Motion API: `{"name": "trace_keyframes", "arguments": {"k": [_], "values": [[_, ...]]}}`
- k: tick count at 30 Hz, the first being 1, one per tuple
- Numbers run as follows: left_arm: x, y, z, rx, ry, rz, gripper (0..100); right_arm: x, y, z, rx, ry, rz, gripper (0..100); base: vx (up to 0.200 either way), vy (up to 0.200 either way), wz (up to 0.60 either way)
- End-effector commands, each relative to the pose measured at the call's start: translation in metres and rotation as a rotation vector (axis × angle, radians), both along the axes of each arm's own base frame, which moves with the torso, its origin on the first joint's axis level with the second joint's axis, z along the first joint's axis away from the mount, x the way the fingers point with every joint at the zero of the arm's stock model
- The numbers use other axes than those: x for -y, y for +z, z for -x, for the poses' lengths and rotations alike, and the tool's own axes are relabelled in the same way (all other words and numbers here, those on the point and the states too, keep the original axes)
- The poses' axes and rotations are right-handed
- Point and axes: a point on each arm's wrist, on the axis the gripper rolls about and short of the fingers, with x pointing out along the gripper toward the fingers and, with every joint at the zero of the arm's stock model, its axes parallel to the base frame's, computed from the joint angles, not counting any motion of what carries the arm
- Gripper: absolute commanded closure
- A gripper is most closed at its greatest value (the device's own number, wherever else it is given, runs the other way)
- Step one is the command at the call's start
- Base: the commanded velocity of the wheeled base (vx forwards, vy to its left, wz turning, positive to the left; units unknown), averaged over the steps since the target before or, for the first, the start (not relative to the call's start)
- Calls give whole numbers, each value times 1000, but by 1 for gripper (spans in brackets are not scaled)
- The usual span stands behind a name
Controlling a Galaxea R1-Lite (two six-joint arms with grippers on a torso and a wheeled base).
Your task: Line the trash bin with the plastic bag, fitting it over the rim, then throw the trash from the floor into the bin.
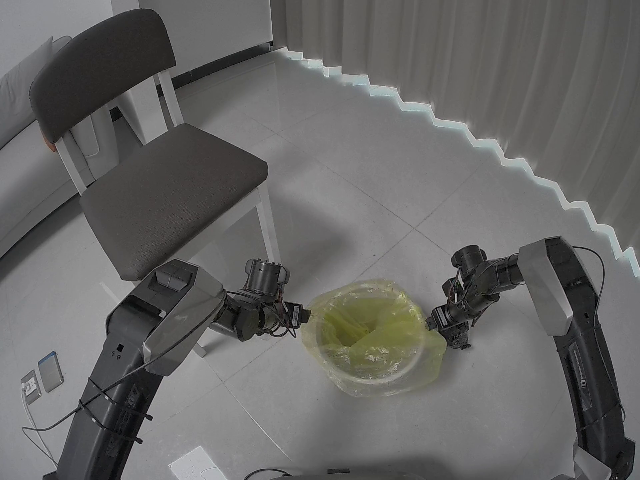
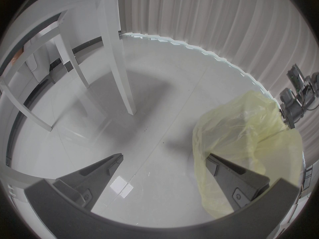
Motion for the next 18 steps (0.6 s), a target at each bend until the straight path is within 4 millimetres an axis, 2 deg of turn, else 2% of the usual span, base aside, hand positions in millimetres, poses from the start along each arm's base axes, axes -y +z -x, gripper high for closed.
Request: {"name": "trace_keyframes", "arguments": {"k": [1, 4, 9, 13, 14, 18], "values": [[1, -10, -6, -19, 0, -11, 0, 2, -47, 10, -111, -1, 39, 0, 0, 0, 0], [4, -10, -6, -26, -5, -14, 0, 2, -49, 12, -127, -4, 48, 0, 0, 0, 0], [4, -2, -6, -12, 0, -2, 0, 3, -36, 12, -132, -13, 44, 0, 0, 0, 0], [-2, 24, -3, 4, 21, 24, 0, 6, 11, 4, -49, -23, 25, 0, 0, 0, 0], [-2, 27, -2, 4, 21, 27, 0, 6, 15, 3, -39, -23, 24, 0, 0, 0, 0], [-8, 47, 11, 26, 17, 46, 0, 12, 60, -1, 51, -36, 16, 0, 0, 0, 0]]}}
